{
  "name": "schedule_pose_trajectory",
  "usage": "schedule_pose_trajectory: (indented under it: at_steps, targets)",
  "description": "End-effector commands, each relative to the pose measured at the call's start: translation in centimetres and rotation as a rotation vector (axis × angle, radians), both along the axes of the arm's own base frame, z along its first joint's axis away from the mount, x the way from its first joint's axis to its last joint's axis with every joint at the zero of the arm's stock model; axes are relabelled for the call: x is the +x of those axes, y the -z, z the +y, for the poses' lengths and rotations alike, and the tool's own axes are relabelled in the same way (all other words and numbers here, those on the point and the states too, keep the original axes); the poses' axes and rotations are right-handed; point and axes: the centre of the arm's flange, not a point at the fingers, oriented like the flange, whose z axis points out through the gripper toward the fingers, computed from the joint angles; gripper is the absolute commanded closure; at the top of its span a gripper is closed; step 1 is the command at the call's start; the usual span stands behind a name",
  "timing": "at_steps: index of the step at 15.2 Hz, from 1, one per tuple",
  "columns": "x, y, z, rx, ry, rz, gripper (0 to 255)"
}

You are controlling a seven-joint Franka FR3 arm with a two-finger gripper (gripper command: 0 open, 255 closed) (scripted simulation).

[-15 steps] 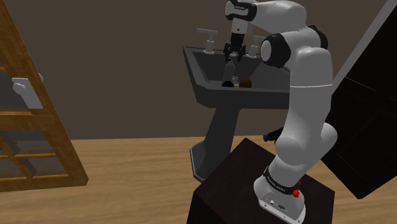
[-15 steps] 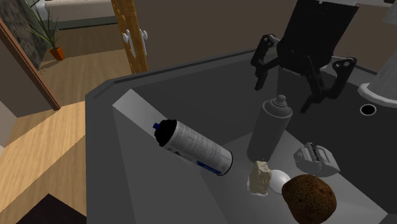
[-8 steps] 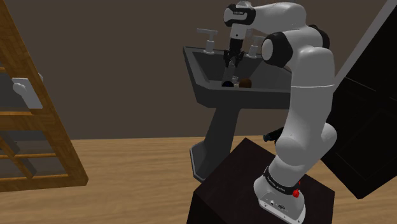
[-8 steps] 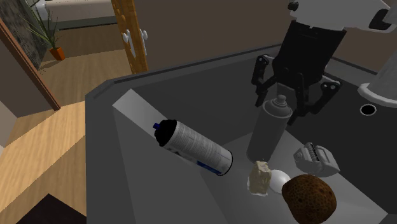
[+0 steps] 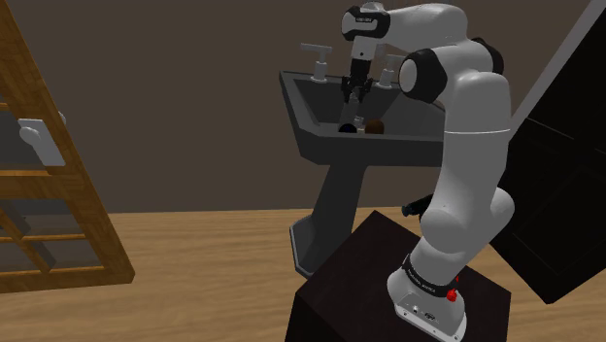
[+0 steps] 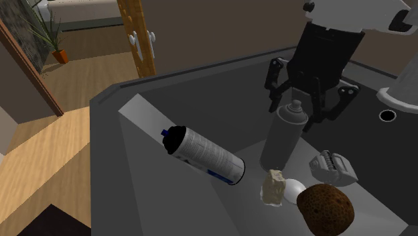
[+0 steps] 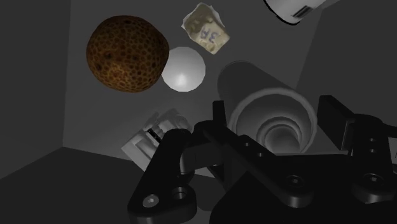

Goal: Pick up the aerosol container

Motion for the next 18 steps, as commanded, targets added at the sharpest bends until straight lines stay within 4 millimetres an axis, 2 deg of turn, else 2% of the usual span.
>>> schedule_pose_trajectory:
  at_steps: [1, 16, 18]
  targets:
    - [0.1, 0.1, 0.0, 0.002, 0.000, 0.002, 255]
    - [0.1, -7.9, 0.0, 0.002, 0.000, 0.002, 255]
    - [0.1, -7.9, 0.0, 0.002, 0.000, 0.002, 255]
